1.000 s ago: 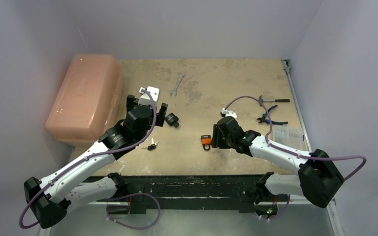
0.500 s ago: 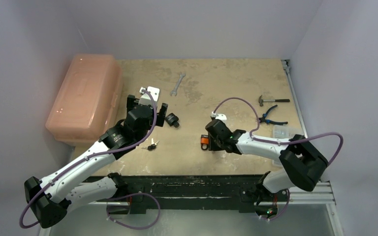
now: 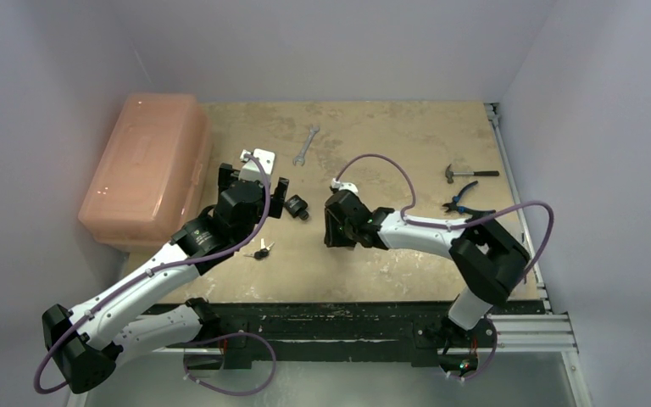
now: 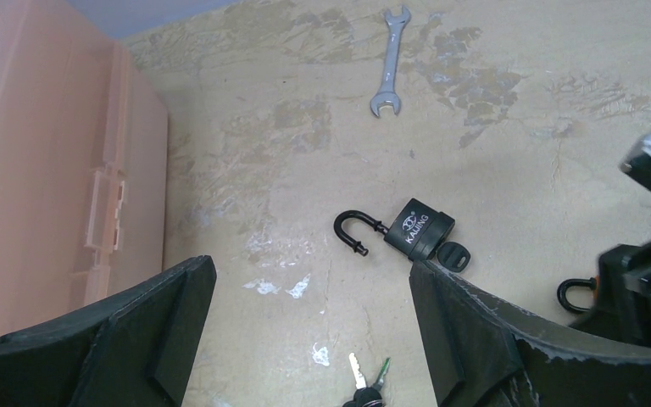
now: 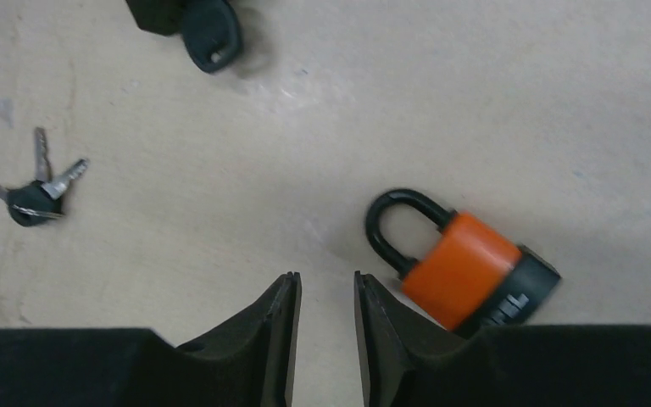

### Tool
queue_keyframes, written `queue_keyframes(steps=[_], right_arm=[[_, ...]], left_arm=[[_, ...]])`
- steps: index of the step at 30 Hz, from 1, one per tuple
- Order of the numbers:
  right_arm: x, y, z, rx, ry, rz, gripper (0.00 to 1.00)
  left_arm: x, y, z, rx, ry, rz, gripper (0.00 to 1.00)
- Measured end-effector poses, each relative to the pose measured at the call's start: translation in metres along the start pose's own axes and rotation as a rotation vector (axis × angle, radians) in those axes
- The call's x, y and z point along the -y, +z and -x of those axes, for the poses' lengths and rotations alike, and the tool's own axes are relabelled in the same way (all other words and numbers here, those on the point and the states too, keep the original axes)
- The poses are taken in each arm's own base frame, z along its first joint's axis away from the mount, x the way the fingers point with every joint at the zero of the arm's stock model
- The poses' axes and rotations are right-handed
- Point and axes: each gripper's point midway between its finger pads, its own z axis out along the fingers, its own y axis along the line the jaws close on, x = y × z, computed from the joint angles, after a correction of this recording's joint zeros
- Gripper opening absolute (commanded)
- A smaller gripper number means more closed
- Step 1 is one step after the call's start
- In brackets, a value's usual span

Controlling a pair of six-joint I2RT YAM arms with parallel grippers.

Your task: Unlock with the key

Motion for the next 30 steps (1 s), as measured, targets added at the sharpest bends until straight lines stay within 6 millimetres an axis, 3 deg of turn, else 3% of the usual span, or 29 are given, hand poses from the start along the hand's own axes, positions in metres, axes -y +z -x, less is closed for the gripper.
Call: queue_keyframes(steps=[4,8,12,16,18,21,24,30], right_arm=[[-0.019,0.019,0.015,0.002,-0.005,0.023,0.38],[-0.026,0.037,0.020,-0.006,-0.021,0.014,0.38],[-0.030,0.039,0.029,0.005,-0.039,0.019,0.42],[-0.030,0.028,0.043,0.037,-0.094,0.034,0.78],[-0.031,0.018,0.051,0.061,-0.146,0.054,0.89],[-0.034,-0.005,0.053,0.079,-0.258,0.123,0.97],[-0.036,-0.024,0.053,0.079,-0.399,0.180,0.99],[-0.026,-0.026,0.038,-0.021,-0.612,0.189,0.99]], left_arm=[[0.000,0.000,0.000,-0.001,0.000,0.000,0.92],[0.000,0.000,0.000,-0.001,0.000,0.000,0.92],[0.000,0.000,0.000,-0.001,0.000,0.000,0.92],[0.000,0.000,0.000,-0.001,0.000,0.000,0.92],[0.000,0.000,0.000,-0.001,0.000,0.000,0.92],[0.000,0.000,0.000,-0.001,0.000,0.000,0.92],[0.000,0.000,0.000,-0.001,0.000,0.000,0.92],[0.000,0.000,0.000,-0.001,0.001,0.000,0.92]])
